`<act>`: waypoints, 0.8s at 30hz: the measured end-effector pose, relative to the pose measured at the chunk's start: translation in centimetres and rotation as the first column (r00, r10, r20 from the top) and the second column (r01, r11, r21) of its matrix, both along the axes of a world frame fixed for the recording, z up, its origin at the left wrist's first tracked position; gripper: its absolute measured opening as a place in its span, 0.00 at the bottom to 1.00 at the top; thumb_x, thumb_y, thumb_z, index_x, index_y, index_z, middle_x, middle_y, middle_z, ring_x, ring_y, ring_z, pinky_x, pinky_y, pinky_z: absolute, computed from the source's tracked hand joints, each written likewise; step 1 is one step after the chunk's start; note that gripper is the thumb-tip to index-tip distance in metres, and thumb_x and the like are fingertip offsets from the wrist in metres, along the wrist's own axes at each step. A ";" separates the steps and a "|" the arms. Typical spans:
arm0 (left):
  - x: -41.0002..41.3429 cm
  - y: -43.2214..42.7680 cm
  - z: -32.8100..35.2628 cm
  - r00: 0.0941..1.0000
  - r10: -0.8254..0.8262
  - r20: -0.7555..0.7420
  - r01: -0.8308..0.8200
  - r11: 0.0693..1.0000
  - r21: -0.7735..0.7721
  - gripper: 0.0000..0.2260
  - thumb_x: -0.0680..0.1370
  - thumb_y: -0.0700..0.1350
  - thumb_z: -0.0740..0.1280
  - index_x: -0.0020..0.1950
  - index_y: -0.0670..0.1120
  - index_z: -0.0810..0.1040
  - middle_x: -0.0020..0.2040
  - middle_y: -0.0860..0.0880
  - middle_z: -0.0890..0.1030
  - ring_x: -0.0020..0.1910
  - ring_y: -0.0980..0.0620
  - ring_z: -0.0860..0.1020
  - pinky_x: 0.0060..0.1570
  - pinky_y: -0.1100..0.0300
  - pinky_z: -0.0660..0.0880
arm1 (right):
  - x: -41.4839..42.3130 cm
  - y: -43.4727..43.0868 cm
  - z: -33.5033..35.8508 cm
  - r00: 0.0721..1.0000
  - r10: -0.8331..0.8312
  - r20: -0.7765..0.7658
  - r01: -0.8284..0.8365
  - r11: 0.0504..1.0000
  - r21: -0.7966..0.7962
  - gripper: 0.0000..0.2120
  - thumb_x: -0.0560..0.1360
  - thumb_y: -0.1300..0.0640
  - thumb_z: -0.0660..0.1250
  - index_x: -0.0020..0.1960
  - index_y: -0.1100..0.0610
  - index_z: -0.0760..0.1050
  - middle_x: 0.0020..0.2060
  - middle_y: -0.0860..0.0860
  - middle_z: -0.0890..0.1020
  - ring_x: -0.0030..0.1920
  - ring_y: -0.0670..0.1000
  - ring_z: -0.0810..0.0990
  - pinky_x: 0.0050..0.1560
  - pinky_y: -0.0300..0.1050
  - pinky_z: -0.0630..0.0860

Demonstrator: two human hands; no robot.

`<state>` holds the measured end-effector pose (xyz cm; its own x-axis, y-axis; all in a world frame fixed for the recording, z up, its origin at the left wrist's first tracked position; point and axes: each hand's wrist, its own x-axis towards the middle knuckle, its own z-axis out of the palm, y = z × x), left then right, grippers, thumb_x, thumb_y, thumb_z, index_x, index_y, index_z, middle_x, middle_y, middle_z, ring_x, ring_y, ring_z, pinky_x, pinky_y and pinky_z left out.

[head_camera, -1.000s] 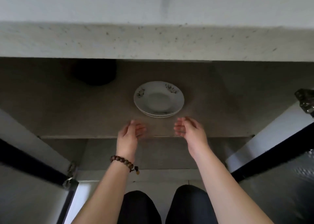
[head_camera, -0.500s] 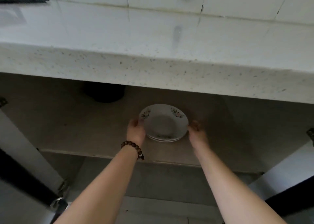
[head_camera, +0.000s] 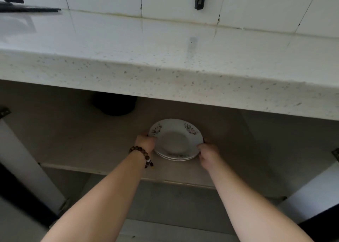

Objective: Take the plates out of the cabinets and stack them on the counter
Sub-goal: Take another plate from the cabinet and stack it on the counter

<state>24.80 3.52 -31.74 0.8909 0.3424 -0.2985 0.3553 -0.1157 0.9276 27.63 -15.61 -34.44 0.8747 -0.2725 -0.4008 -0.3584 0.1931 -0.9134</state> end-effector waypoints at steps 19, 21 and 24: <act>-10.0 1.1 -1.5 0.909 0.387 0.155 -0.273 0.834 -0.480 0.20 0.74 0.28 0.62 0.46 0.54 0.81 0.44 0.55 0.83 0.45 0.57 0.81 0.35 0.64 0.77 | -9.5 3.0 2.7 0.997 0.010 0.074 -0.019 0.993 0.118 0.21 0.72 0.74 0.60 0.60 0.55 0.71 0.49 0.56 0.80 0.50 0.60 0.80 0.55 0.61 0.77; -11.5 1.7 -1.4 0.898 0.421 0.126 -0.306 0.805 -0.508 0.19 0.74 0.29 0.63 0.47 0.54 0.81 0.46 0.54 0.83 0.45 0.55 0.81 0.32 0.63 0.78 | -10.5 3.5 2.9 0.997 0.036 0.065 -0.046 0.988 0.146 0.22 0.72 0.74 0.60 0.60 0.52 0.70 0.49 0.55 0.80 0.50 0.59 0.80 0.52 0.60 0.78; -13.4 3.0 -0.8 0.877 0.478 0.051 -0.388 0.765 -0.514 0.18 0.74 0.30 0.65 0.51 0.54 0.79 0.50 0.52 0.83 0.48 0.53 0.80 0.35 0.60 0.78 | -12.2 4.6 3.3 0.998 0.064 0.019 -0.066 0.988 0.138 0.23 0.73 0.73 0.61 0.59 0.49 0.70 0.48 0.52 0.80 0.48 0.55 0.80 0.42 0.52 0.78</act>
<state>11.35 6.50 -32.51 0.7333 0.5592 -0.3866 0.0923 0.4815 0.8716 15.44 -10.98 -31.12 0.8949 -0.1573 -0.4176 -0.3610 0.2948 -0.8848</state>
